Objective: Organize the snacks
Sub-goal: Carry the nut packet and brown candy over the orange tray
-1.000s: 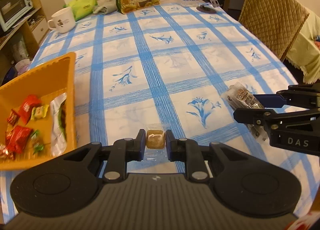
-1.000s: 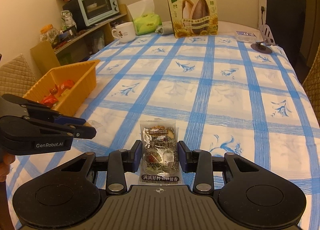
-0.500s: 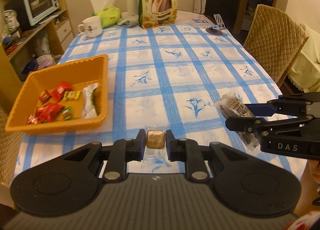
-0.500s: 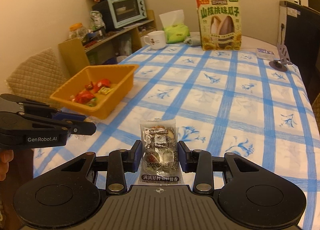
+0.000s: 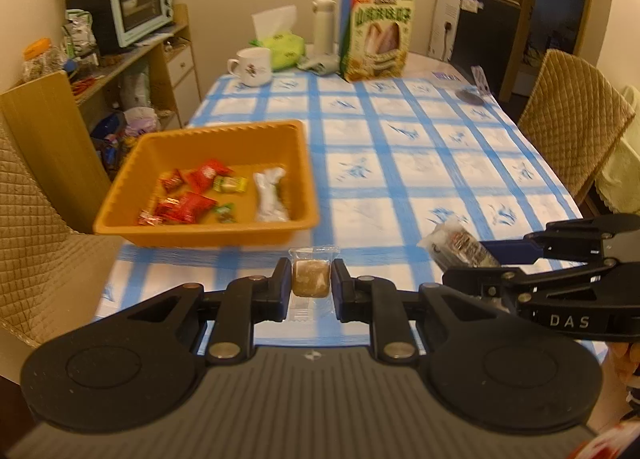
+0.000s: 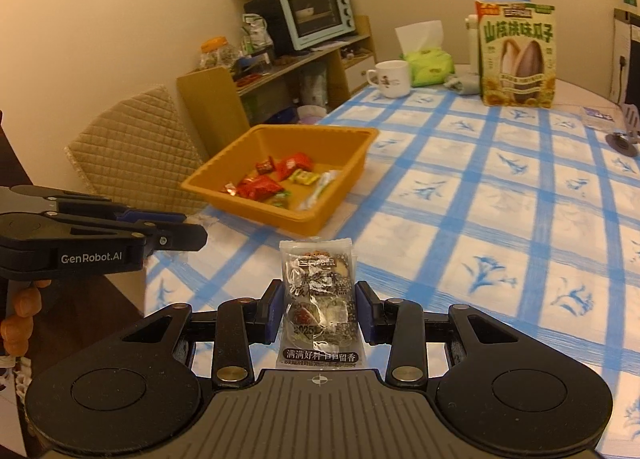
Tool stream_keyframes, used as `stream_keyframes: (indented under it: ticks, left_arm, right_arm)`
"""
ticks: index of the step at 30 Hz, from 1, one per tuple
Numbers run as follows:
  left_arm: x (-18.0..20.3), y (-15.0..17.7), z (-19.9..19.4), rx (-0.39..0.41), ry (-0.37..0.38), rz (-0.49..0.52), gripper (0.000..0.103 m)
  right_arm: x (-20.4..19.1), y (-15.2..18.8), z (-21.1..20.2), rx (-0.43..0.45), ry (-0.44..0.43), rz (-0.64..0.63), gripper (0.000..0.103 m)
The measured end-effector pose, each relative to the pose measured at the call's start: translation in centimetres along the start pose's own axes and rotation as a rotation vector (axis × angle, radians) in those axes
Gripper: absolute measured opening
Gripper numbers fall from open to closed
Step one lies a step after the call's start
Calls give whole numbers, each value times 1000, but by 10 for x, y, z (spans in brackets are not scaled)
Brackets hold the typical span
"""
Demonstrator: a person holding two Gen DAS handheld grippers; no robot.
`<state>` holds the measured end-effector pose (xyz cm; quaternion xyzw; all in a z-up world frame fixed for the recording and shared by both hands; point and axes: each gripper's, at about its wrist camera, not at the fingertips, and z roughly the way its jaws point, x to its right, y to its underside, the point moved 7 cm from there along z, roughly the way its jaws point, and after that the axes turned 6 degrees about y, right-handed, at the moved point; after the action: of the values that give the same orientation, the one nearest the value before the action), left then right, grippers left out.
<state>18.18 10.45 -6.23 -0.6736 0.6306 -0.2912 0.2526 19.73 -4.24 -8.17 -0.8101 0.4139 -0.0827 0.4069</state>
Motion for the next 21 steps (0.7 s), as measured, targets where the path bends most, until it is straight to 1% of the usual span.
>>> stream_keyframes:
  ticks: [6,10,16,21]
  left_arm:
    - [-48,-17,-7,26,-7,-3,19]
    - [-78,-31,-2,40,0,9,19]
    - [-115,-54,20,42,23,18,19]
    - [-140,-70,50,26,46,26,19]
  right_arm:
    - [-36,-24,25,2,-6,10,38]
    - [-53,-44,46,6,4,33,38]
    - [-70,-74,81,14,41,81,38]
    - [-72,-96,114,11,85,144,38]
